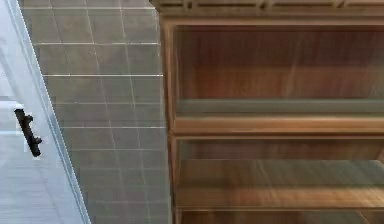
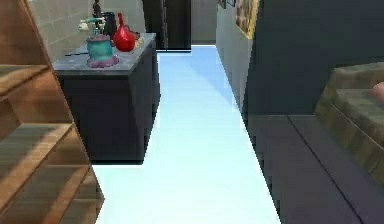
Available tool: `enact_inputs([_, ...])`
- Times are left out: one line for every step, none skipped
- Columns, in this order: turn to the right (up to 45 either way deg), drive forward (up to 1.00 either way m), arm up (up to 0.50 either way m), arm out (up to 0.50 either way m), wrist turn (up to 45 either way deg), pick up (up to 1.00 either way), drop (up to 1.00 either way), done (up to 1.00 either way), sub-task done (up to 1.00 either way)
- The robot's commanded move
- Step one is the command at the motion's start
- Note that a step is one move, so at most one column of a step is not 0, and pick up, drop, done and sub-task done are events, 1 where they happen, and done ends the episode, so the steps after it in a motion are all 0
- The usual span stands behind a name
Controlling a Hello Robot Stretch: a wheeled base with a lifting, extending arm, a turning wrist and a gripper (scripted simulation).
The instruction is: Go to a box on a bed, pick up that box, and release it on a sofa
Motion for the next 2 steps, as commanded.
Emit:
enact_inputs([-45.0, 0.0, 0.0, 0.0, 0.0, 0.0, 0.0, 0.0, 0.0])
enact_inputs([-45.0, 0.0, 0.0, 0.0, 0.0, 0.0, 0.0, 0.0, 0.0])
